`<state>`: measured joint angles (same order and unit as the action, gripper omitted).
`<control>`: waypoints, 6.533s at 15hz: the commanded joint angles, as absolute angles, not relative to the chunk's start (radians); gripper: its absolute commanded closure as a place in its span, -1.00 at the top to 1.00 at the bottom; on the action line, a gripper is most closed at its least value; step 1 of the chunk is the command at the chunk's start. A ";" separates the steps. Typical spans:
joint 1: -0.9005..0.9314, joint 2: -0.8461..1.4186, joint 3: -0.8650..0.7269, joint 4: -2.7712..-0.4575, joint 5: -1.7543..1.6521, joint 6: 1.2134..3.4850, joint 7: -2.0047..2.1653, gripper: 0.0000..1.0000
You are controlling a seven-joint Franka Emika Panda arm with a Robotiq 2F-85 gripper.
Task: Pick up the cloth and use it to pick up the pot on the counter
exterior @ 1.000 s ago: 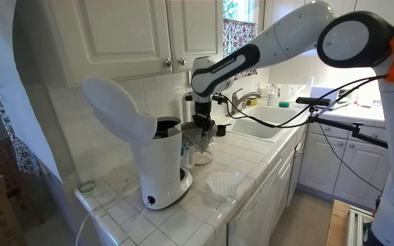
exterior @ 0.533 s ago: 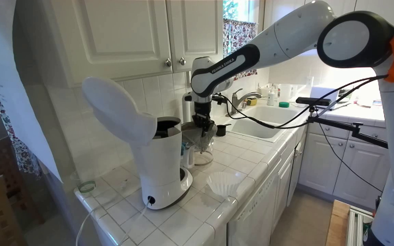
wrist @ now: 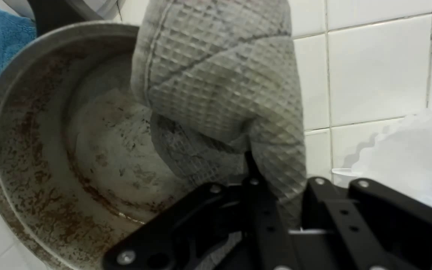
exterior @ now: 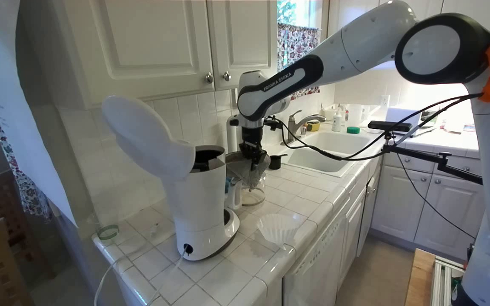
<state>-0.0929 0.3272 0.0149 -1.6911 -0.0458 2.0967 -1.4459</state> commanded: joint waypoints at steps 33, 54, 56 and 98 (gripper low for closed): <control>-0.124 0.132 -0.053 -2.030 -0.056 2.441 -1.155 -0.93; -0.243 0.143 -0.143 -2.123 0.170 2.419 -1.094 -0.93; -0.255 0.182 -0.155 -2.098 0.147 2.379 -1.076 -0.93; -0.298 0.456 -0.147 -1.804 -0.029 2.263 -0.810 0.43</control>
